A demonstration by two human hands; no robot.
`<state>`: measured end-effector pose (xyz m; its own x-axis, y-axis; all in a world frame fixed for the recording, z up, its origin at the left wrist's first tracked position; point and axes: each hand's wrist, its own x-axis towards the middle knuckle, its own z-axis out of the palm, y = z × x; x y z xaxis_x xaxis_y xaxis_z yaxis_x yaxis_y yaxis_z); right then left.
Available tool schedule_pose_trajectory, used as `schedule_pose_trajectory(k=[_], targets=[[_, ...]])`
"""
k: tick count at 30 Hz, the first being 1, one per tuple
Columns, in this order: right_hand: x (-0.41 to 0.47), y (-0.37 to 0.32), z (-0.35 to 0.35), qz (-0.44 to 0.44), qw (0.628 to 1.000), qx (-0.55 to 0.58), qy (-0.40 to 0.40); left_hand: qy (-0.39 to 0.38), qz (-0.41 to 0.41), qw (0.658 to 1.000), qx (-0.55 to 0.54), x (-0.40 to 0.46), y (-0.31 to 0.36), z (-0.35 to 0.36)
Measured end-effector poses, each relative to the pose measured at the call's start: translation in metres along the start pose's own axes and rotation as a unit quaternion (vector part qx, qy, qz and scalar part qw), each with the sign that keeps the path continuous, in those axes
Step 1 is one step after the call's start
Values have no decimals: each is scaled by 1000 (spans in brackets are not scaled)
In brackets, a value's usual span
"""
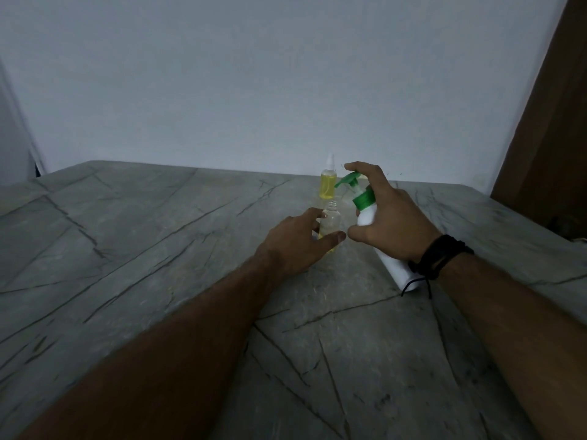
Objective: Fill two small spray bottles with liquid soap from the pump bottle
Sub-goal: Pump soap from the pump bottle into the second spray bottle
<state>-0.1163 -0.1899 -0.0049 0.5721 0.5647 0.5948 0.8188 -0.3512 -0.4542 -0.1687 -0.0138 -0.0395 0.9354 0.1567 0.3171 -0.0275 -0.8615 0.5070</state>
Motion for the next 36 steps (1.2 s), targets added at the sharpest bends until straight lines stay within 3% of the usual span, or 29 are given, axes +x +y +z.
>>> schedule_pose_trajectory(k=[3, 7, 11, 24, 36], targets=[[-1, -2, 0, -1, 1000, 8, -2, 39, 13, 999, -25, -2, 2, 0], [-1, -1, 1, -7, 1000, 3, -7, 165, 76, 981, -72, -3, 4, -5], [-2, -2, 1, -26, 999, -7, -21, 246, 127, 960, -27, 1, 5, -8], [-1, -8, 4, -54, 996, -41, -51, 299, 191, 926, 129, 0, 9, -19], [0, -4, 10, -59, 998, -32, -18, 251, 128, 956, 82, 2, 14, -23]])
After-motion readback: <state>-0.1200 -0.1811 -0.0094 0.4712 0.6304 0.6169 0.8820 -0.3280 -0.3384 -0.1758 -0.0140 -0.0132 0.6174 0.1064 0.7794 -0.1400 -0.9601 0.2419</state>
